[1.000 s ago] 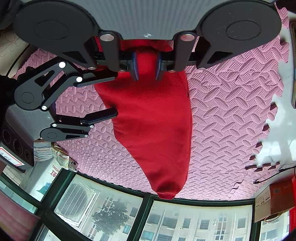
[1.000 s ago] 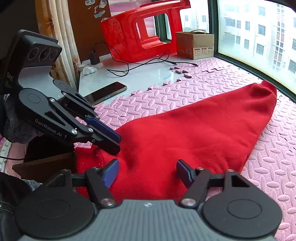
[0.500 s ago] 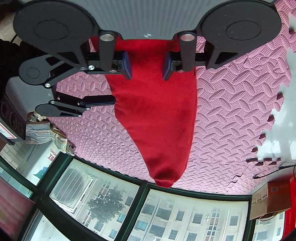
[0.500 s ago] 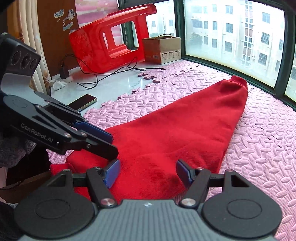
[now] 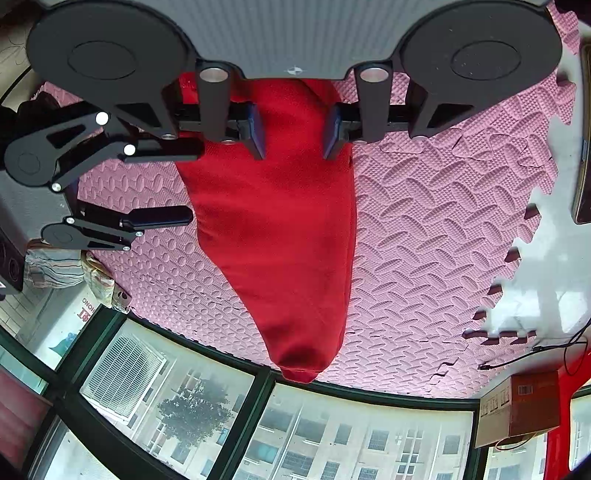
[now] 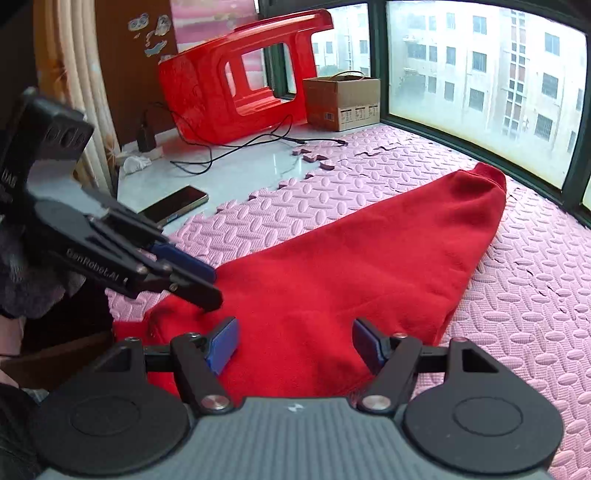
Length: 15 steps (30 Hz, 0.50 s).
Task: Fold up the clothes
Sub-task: 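Move the right gripper to the cuff end of the red strip and grasp it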
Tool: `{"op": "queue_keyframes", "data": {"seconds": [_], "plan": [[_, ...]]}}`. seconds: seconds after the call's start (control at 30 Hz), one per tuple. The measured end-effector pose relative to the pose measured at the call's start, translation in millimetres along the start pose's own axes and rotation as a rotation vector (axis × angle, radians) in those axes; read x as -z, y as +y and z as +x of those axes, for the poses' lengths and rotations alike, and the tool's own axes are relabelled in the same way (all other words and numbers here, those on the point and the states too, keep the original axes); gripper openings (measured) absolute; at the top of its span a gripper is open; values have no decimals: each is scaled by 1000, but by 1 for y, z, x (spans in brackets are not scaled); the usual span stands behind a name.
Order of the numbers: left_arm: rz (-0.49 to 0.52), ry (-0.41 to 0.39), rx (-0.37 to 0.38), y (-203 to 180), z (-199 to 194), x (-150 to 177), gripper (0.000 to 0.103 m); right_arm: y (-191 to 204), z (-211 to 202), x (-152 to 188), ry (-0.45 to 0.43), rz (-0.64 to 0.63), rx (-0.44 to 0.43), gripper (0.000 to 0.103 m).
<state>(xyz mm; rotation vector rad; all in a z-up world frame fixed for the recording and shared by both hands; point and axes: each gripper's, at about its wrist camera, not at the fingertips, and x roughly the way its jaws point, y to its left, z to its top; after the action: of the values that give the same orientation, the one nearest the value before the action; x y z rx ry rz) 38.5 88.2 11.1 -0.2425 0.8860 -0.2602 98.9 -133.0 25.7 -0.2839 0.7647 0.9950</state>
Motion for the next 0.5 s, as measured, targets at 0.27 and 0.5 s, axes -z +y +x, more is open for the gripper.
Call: {"op": "queue_keyframes", "data": {"seconds": [0.27, 0.5], "plan": [[-7, -39, -5, -2, -1, -17, 77, -102, 15, -50, -38, 234, 26, 74], [-18, -70, -35, 3, 5, -33, 102, -178, 58, -80, -74, 368, 97, 75]]}}
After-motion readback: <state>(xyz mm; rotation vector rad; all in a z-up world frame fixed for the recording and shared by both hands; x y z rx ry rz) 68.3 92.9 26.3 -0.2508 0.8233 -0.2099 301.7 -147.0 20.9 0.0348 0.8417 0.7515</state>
